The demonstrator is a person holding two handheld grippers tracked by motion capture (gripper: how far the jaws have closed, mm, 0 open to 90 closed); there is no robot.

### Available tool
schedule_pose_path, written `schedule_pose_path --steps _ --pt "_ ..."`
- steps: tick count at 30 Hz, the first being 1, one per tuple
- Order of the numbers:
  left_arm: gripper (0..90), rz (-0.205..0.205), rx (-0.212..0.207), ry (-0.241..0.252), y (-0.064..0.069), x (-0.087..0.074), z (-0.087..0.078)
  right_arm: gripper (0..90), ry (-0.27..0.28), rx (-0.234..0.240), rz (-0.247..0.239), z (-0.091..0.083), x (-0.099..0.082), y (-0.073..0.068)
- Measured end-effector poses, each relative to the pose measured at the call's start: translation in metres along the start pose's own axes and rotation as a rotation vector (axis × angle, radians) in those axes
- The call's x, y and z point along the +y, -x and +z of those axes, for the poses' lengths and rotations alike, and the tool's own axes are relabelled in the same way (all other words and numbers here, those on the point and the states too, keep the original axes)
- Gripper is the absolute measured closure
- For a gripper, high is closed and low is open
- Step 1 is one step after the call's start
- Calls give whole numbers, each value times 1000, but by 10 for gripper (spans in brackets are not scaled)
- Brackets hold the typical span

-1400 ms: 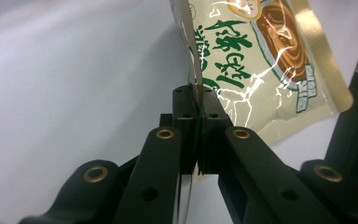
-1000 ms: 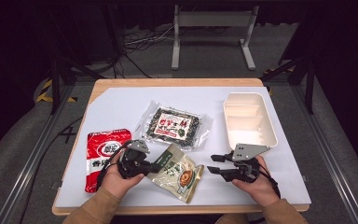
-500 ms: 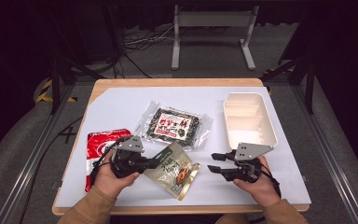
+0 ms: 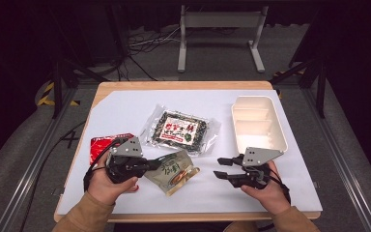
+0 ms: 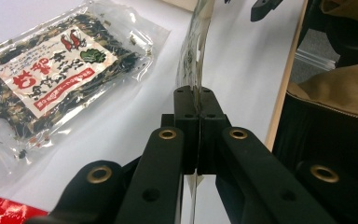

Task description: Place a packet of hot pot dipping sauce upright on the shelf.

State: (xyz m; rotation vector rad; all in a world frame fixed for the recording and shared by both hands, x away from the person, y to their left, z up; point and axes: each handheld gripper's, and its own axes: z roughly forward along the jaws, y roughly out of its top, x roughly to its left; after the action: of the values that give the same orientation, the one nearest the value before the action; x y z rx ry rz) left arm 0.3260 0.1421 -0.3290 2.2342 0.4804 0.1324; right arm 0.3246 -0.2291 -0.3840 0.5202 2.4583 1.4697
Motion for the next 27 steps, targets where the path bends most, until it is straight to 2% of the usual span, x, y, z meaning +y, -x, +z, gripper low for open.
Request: schedule_pose_path --steps 11,17,27 --pt "895 24 7 -15 6 6 -7 554 -18 42 -42 7 24 -4" --pt "895 47 -1 -17 8 12 -9 557 -43 59 -69 14 38 -5" --pt "895 55 -17 -19 11 17 -6 564 -57 113 -98 24 59 -6"
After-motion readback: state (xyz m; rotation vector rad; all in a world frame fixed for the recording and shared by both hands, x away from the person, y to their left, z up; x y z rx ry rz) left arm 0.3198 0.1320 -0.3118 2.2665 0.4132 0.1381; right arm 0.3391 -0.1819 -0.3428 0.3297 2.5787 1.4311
